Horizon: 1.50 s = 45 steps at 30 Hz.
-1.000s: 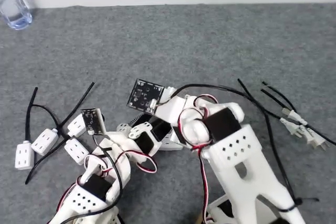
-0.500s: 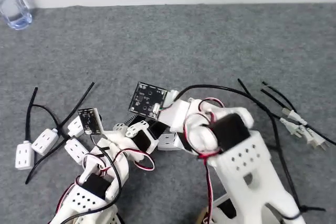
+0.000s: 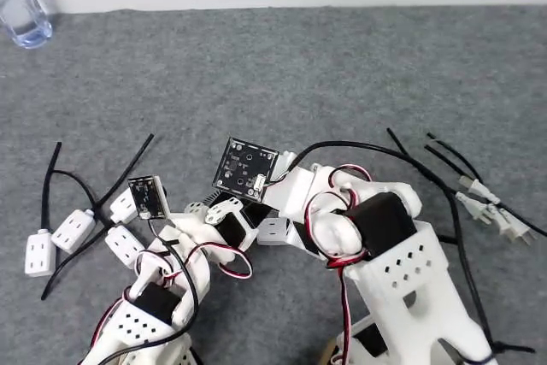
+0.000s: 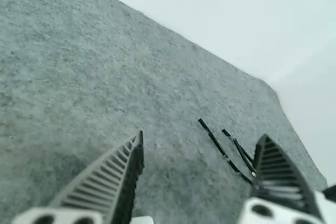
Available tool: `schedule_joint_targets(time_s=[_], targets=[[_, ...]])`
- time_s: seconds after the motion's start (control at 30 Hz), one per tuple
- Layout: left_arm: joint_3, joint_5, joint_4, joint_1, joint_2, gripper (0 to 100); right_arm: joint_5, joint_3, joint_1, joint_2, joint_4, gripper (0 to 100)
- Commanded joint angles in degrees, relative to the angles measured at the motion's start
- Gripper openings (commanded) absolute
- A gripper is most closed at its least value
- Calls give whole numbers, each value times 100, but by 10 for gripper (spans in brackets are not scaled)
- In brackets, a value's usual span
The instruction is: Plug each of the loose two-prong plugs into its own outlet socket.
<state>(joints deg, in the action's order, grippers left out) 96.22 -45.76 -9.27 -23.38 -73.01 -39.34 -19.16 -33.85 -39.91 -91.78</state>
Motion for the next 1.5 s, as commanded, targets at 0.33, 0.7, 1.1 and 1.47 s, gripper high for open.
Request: schedule_joint_targets(time_s=[0.33, 0.7, 1.1, 1.47], targets=[[-22, 0, 0, 26, 9, 317, 185, 835, -57, -136, 224, 9], [-127, 0, 26, 677, 0, 317, -62, 457, 409, -136, 198, 9], [-215, 659, -721, 3341, 0, 317, -695, 211, 514, 541, 4, 8], [-84, 1864, -2040, 4624, 0, 318, -2295, 791, 637, 2888, 13, 8]])
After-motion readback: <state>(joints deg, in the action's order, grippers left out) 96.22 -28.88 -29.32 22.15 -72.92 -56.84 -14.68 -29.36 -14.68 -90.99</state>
